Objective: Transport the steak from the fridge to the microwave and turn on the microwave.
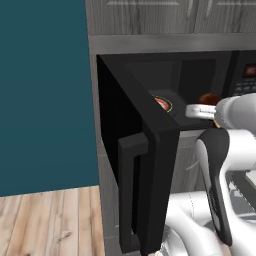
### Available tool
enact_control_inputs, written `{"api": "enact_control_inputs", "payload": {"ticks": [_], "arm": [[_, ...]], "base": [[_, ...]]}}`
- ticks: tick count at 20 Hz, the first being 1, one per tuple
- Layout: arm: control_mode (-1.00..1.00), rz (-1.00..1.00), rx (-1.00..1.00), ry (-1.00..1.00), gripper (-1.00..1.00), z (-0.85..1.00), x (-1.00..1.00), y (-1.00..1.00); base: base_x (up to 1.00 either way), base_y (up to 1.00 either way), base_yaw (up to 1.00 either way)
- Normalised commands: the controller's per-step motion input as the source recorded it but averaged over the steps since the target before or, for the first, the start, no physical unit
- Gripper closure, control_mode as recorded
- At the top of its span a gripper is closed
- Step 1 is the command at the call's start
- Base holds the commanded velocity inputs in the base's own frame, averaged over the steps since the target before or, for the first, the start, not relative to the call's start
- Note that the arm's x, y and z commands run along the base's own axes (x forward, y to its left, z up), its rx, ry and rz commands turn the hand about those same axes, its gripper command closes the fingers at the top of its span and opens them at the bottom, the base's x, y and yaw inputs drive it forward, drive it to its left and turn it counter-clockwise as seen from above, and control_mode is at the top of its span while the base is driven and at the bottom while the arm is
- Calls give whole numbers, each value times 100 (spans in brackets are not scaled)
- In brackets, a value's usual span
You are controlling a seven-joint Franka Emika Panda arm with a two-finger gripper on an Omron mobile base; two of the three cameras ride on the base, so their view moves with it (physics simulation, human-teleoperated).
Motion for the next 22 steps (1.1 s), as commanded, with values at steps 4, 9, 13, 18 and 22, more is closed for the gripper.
{"api": "enact_control_inputs", "payload": {"ticks": [4,9,13,18,22], "arm": [[-100,6,0,0,100,-2,31,0],[-100,4,0,0,100,-3,21,0],[-100,4,0,0,100,-7,18,0],[-100,6,0,0,100,-15,22,1],[-100,4,0,3,100,-19,35,6]], "base": [[0,0,0],[0,0,0],[0,0,0],[0,0,0],[0,0,0]]}}
